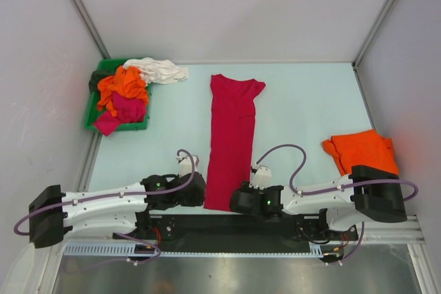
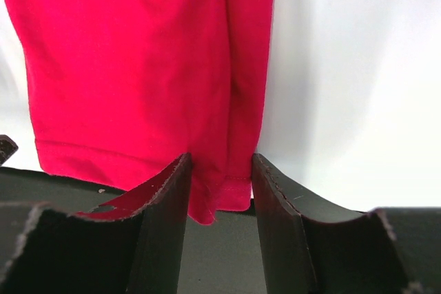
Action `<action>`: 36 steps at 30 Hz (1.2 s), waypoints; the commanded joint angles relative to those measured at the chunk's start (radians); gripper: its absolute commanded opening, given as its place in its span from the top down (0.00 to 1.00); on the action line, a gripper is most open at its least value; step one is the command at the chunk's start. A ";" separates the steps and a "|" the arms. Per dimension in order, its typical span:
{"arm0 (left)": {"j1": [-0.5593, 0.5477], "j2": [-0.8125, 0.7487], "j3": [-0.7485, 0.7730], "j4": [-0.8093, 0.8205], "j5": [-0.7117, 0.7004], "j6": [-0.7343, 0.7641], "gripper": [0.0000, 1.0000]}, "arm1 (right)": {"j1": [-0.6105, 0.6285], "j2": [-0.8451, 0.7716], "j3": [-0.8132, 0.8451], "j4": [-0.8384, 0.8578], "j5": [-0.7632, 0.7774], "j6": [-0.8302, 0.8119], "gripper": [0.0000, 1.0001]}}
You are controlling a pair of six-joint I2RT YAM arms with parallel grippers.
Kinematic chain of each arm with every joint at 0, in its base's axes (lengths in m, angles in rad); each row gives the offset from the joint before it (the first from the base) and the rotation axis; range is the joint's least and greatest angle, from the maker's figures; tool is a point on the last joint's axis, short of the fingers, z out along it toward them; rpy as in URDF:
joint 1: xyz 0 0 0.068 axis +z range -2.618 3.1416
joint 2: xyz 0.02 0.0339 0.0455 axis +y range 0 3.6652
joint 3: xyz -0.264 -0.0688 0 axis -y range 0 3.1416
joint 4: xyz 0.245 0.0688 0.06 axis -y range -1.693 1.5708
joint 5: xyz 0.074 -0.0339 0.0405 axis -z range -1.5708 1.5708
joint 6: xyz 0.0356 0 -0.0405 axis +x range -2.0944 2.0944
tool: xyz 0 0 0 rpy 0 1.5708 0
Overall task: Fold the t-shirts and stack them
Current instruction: Grab the bottom of the folded rectangular tshirt with both arms
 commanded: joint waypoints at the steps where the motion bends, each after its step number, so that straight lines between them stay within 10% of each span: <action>1: -0.010 0.002 0.047 -0.039 -0.044 -0.029 0.59 | 0.014 0.051 -0.033 -0.083 -0.031 0.019 0.54; 36: -0.060 0.076 0.021 0.046 0.017 -0.028 0.62 | 0.032 0.084 -0.040 -0.075 -0.056 0.042 0.54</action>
